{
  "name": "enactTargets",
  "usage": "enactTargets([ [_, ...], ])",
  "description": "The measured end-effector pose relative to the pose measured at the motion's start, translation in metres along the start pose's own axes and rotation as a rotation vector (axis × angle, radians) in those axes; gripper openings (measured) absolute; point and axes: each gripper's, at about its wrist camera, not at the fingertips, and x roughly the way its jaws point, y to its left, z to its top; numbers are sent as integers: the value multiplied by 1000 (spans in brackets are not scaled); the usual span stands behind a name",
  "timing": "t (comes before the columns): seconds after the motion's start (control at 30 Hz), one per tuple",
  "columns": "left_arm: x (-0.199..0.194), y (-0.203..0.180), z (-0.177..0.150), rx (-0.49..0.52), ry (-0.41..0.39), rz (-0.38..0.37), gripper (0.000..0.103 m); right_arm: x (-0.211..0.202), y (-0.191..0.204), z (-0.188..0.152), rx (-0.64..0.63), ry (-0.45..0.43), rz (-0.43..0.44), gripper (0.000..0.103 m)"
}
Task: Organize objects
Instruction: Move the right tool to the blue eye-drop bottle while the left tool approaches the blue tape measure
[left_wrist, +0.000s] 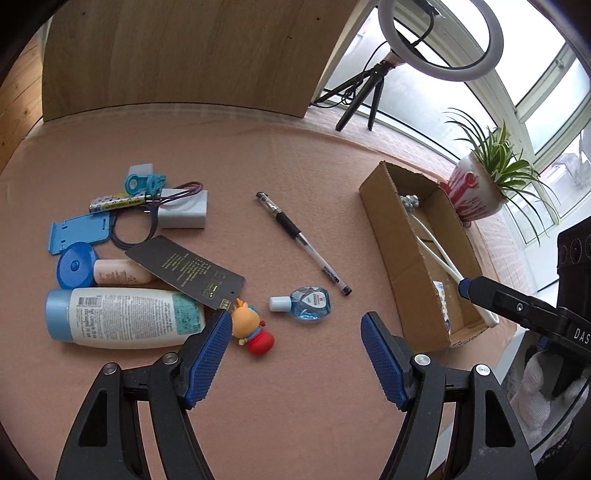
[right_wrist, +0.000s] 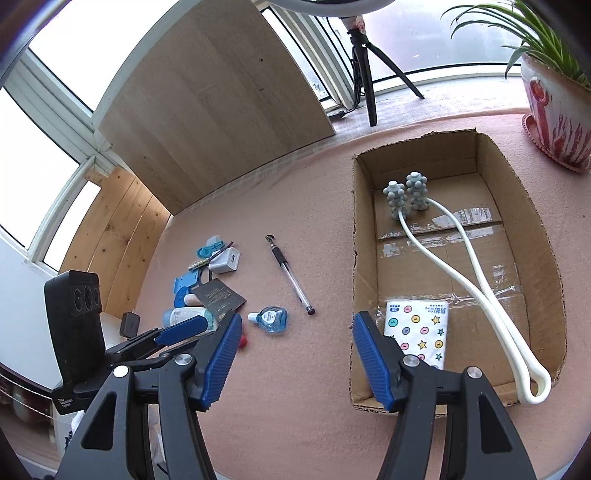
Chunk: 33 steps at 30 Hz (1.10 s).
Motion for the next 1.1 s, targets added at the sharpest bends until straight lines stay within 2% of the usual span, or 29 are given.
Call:
enactTargets([
  [0.37, -30, 92, -8, -167, -42, 72, 75, 48, 44, 0, -96, 108, 16, 59],
  [0.6, -50, 136, -10, -220, -61, 109, 75, 86, 64, 3, -157, 179, 6, 59],
  [0.8, -51, 170, 12, -246, -72, 137, 75, 126, 73, 7, -178, 241, -16, 59],
  [0.93, -36, 180, 35, -224, -41, 160, 75, 146, 75, 8, -184, 258, -53, 59],
  [1.1, -9, 189, 56, -220, 18, 152, 75, 160, 75, 7, -186, 267, -79, 58],
])
